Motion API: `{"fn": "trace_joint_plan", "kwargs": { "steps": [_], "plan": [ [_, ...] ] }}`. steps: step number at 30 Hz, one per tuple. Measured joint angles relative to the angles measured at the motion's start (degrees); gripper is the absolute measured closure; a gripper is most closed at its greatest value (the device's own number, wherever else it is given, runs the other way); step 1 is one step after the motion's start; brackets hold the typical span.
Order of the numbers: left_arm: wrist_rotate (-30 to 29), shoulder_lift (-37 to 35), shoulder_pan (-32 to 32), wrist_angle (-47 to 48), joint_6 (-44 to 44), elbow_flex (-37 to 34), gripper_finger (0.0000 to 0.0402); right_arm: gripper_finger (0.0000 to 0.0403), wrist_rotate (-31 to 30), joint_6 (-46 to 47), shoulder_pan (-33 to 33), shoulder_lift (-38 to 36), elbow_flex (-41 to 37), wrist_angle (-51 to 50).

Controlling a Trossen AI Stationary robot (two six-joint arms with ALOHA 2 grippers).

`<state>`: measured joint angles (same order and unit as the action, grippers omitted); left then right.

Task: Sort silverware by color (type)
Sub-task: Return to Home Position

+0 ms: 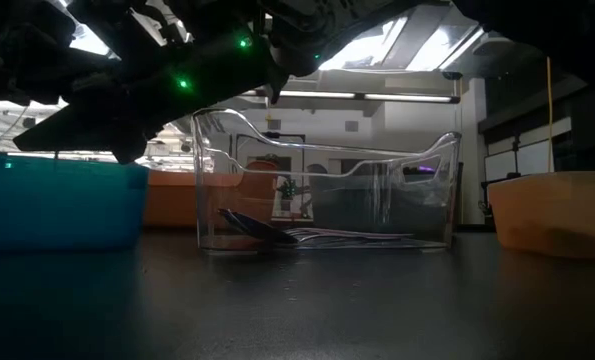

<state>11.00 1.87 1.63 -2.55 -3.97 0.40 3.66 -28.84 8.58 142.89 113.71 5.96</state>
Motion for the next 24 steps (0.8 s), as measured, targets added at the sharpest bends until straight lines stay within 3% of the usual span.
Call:
{"fn": "trace_joint_plan", "kwargs": {
  "steps": [15,24],
  "plan": [
    [0.00,0.00,0.00,0.00,0.00,0.00,0.0298,0.0334,-0.07,-0.01,0.04,-0.51,0.00,0.22],
    [0.00,0.00,0.00,0.00,0.00,0.00,0.0298,0.0334,-0.15,0.02,0.07,-7.19,0.09,-0.17]
  ]
}}
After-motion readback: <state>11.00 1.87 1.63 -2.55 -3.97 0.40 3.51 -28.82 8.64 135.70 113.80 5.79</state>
